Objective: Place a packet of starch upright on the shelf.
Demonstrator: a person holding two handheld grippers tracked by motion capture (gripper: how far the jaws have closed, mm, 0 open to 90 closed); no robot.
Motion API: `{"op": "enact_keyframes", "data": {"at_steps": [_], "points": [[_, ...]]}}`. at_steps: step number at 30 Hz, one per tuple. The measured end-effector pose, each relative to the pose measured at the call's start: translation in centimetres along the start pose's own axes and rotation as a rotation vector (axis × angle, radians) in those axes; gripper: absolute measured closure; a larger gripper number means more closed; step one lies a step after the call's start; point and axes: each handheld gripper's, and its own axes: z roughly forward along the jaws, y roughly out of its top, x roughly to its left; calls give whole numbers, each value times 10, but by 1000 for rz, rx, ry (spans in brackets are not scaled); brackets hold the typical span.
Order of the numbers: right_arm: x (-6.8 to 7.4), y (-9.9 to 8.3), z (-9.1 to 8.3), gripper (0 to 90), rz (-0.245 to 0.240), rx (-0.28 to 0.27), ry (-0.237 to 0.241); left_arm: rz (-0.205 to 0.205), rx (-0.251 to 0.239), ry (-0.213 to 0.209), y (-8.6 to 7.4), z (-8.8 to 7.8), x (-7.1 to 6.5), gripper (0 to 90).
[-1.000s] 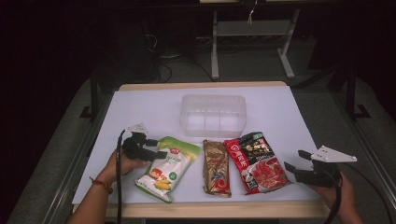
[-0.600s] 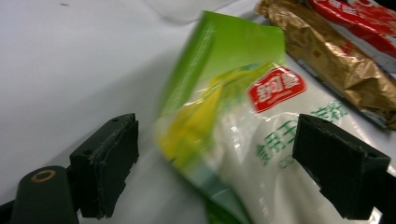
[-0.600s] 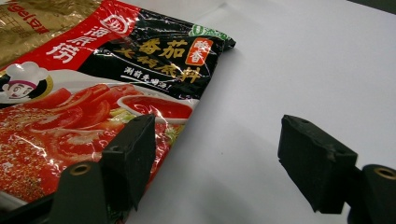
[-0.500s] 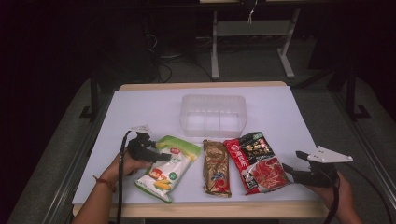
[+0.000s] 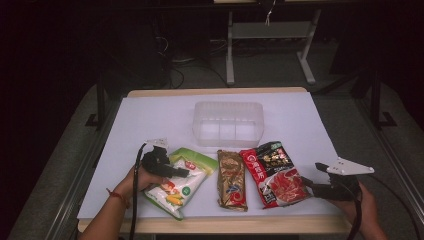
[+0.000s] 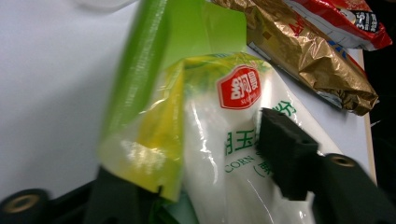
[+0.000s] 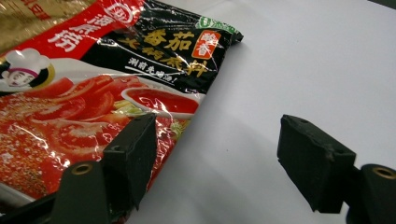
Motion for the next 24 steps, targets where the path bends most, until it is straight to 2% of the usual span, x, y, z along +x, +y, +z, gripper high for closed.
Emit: {"op": "enact_keyframes", "data": {"at_steps": [1,3,5,6,7,8,14,17,20,22,24], "points": [[0,0,0,279,0,1,1,23,5,13,1,-2,-1,548],[0,0,0,280,-3,4,-3,35,9,12,2,-2,-3,662],[0,0,0,281,-4,6,-6,57,5,25,2,-3,-7,690],[0,0,-1,287,-7,4,-8,71,6,30,3,-4,-8,746],[0,0,-1,287,-7,4,-8,86,9,40,4,-5,-10,746],[0,0,-1,291,-8,7,-20,94,4,55,4,-6,-12,787],[-1,0,-4,302,-8,-1,-37,127,-53,122,4,-19,-23,833],[-2,0,-6,306,-4,-13,-44,130,-126,146,2,-35,-30,844],[-3,0,-7,307,1,-22,-51,154,-201,182,3,-52,-41,850],[-4,0,-8,309,7,-25,-53,156,-246,185,3,-62,-48,852],[-4,1,-8,313,7,-30,-58,173,-290,205,4,-70,-56,855]]}}
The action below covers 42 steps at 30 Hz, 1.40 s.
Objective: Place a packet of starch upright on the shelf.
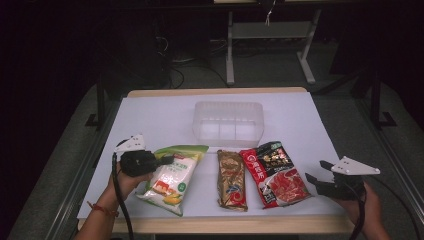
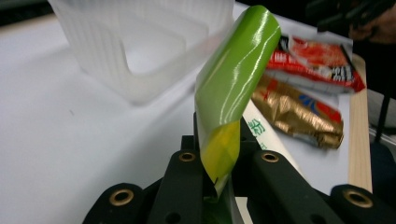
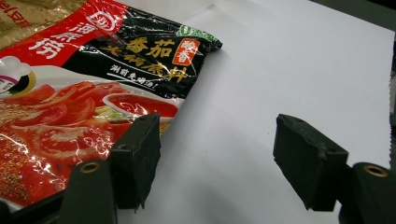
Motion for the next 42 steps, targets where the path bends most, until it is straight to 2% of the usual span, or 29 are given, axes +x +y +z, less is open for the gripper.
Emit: {"op": "enact_keyframes", "data": {"at_steps": [3,5,9,10,11,13,14,15,16,17,18,20,21,26,28,32,34,36,42], "points": [[0,1,0,324,-1,-2,-2,-3,-76,6,8,-13,-5,857],[0,1,0,327,2,-4,-1,7,-107,36,13,-21,-10,858],[-1,1,0,328,11,-9,0,1,-189,61,18,-34,-15,863],[-1,1,0,328,12,-9,-2,5,-197,58,18,-37,-16,864],[-2,1,0,328,18,-11,-2,10,-206,79,19,-39,-17,865],[-2,1,-1,328,21,-11,-5,2,-228,70,20,-42,-18,865],[-2,1,-1,328,17,-12,-7,-6,-244,82,21,-44,-19,866],[-3,1,-2,328,20,-14,-6,-25,-259,75,21,-45,-19,866],[-3,0,-2,328,22,-13,-6,-29,-266,61,23,-46,-19,866],[-3,0,-2,328,21,-13,-7,-25,-279,64,23,-46,-19,866],[-4,0,-1,329,28,-10,-8,-26,-281,51,25,-46,-19,866],[-4,-1,-1,330,29,-7,-8,-40,-288,74,28,-45,-20,865],[-4,-1,0,330,29,-8,-6,-50,-299,64,29,-43,-20,865],[-5,-2,-1,330,33,-11,-4,-57,-329,109,41,-33,-21,865],[-5,-2,-1,331,34,-10,-5,-55,-333,102,48,-30,-20,865],[-5,-2,-1,333,40,-10,-7,-40,-330,141,66,-23,-21,865],[-5,-2,-1,334,40,-10,-9,-47,-335,134,76,-18,-18,865],[-6,-2,-1,335,41,-9,-10,-45,-344,154,85,-13,-17,865],[-5,-3,0,335,40,-3,-9,-89,-395,190,107,4,-5,864]]}}
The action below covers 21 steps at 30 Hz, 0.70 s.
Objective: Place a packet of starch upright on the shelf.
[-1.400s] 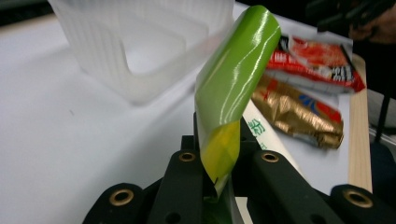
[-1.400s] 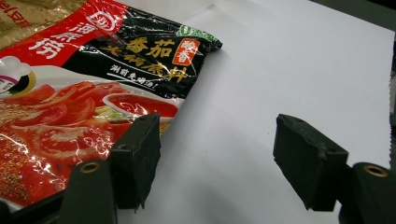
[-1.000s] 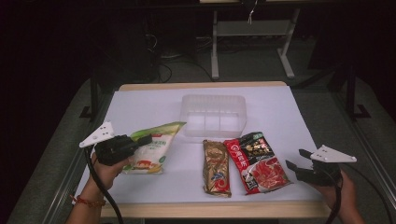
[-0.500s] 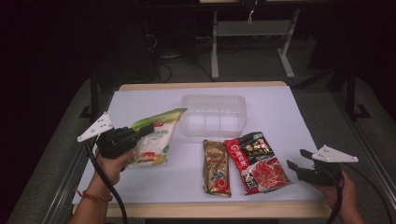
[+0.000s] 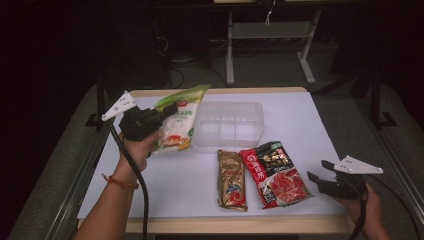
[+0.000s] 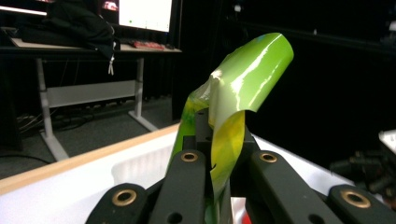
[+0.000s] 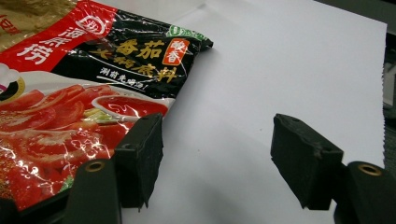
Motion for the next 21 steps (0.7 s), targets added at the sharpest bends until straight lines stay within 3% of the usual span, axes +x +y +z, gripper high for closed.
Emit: {"op": "enact_keyframes", "data": {"at_steps": [9,11,14,16,17,19,21], "points": [[-2,-1,0,341,1,12,-12,-50,-10,20,9,49,-2,862],[-1,-1,0,342,2,12,-11,-25,-8,47,10,60,-4,862],[-1,-1,0,343,-2,12,-11,-43,-28,74,7,75,-2,861],[0,-1,0,343,-4,14,-10,-22,-19,112,4,84,0,860],[0,-2,1,344,-8,16,-12,-45,-24,110,2,89,2,860],[-1,-2,1,347,-6,17,-10,-35,-22,135,-2,97,4,859],[-1,-2,1,346,-5,18,-13,-51,-28,139,-5,104,7,859]]}}
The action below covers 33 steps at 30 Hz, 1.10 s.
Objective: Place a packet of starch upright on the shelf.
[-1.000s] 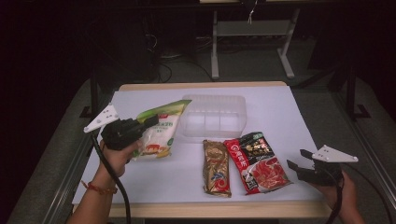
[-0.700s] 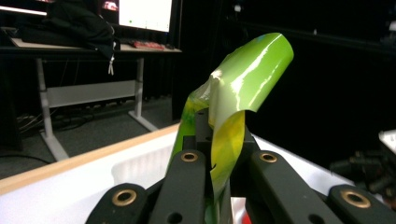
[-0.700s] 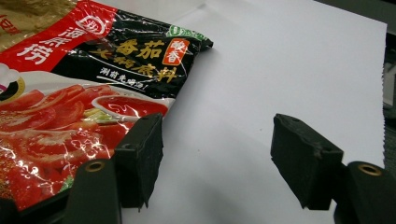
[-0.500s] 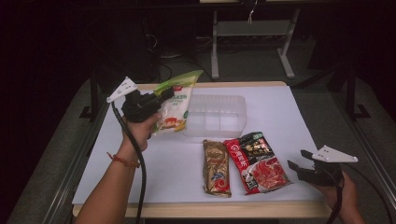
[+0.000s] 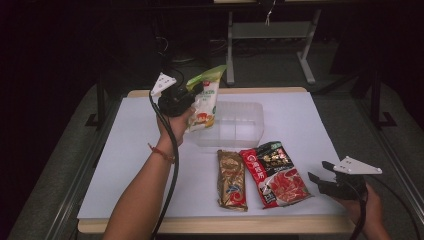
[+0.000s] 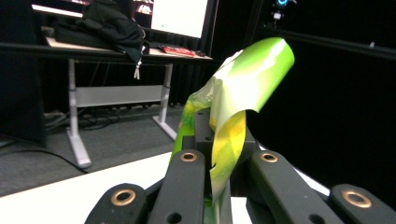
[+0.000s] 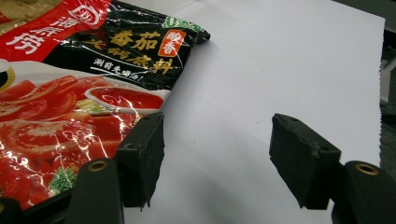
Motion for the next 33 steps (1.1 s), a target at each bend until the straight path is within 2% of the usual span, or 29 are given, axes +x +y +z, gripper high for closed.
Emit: {"op": "enact_keyframes", "data": {"at_steps": [6,8,10,12,16,18,23,25,27,28,31,33], "points": [[1,0,2,346,-7,7,3,-8,-3,11,-13,25,3,856],[2,0,2,346,-10,7,4,15,-11,19,-18,32,3,854],[2,0,2,346,-8,8,3,11,-23,10,-22,38,4,852],[2,0,2,348,-10,5,2,20,-36,26,-27,42,3,849],[3,0,1,350,-14,1,8,-28,-49,40,-41,50,8,841],[3,0,1,350,-15,3,6,-31,-37,45,-49,53,10,834],[3,0,2,350,-16,-2,11,-67,-25,24,-61,54,17,806],[3,0,2,350,-22,3,12,-55,-11,14,-60,53,18,750],[4,0,3,350,-25,6,13,-14,37,-4,-60,51,18,680],[5,0,3,350,-29,9,15,7,45,-16,-60,49,19,663],[5,0,3,349,-31,12,15,28,89,-39,-59,40,23,566],[5,0,4,348,-29,16,17,44,105,-61,-59,31,25,564]]}}
